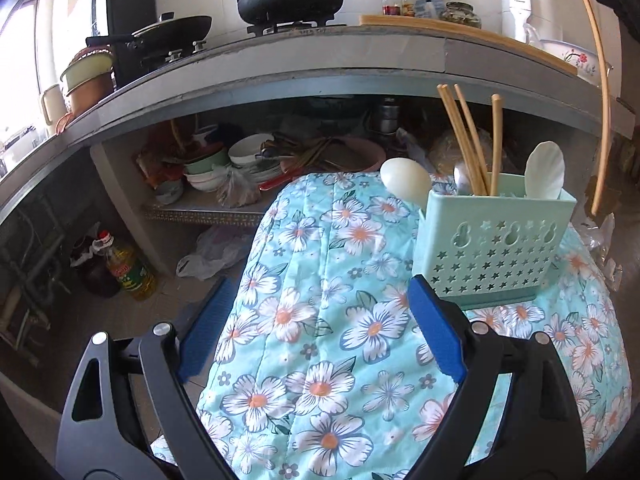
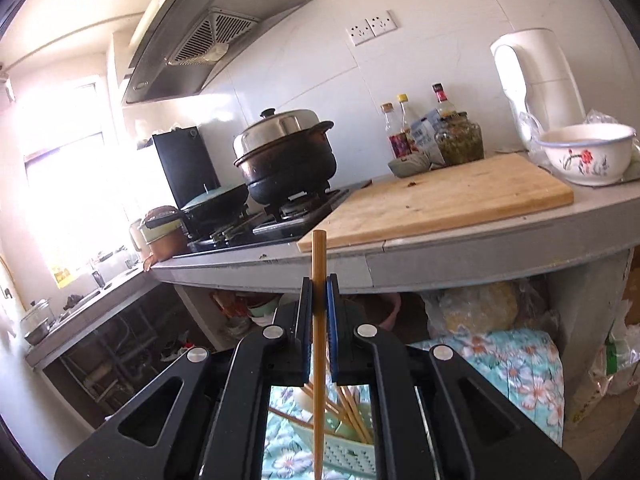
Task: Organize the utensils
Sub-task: 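Lower the chopstick into the green holder and open the right tool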
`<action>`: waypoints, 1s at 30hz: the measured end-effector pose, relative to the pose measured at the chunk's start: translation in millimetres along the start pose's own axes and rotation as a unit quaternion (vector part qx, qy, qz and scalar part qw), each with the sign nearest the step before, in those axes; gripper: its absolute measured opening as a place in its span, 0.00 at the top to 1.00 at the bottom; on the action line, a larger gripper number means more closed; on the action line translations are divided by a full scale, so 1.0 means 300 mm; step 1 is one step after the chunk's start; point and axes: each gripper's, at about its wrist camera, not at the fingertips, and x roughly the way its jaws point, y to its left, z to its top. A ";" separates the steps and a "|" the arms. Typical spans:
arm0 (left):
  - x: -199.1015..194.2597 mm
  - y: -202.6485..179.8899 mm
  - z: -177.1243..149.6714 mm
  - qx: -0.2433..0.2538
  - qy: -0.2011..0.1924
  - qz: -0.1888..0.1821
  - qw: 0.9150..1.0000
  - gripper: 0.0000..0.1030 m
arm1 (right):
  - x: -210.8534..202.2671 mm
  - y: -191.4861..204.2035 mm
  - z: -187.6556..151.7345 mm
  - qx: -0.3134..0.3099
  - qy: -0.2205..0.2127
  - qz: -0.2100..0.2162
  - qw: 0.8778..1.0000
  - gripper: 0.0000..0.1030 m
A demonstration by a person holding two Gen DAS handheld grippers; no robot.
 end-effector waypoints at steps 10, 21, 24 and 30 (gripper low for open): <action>0.036 0.053 -0.014 -0.022 0.021 0.012 0.999 0.18 | 0.168 0.017 0.008 -0.044 -0.036 -0.044 0.997 0.93; 0.039 0.059 -0.014 -0.023 0.018 0.013 0.999 0.18 | 0.278 0.018 -0.138 -0.115 0.011 -0.064 0.991 0.93; 0.036 0.061 -0.014 -0.025 0.018 0.013 0.999 0.18 | 0.280 0.034 -0.186 -0.143 0.023 -0.068 0.987 0.93; 0.017 0.059 -0.014 -0.026 0.017 0.015 0.999 0.18 | 0.263 0.028 -0.253 -0.156 0.048 -0.079 0.983 0.83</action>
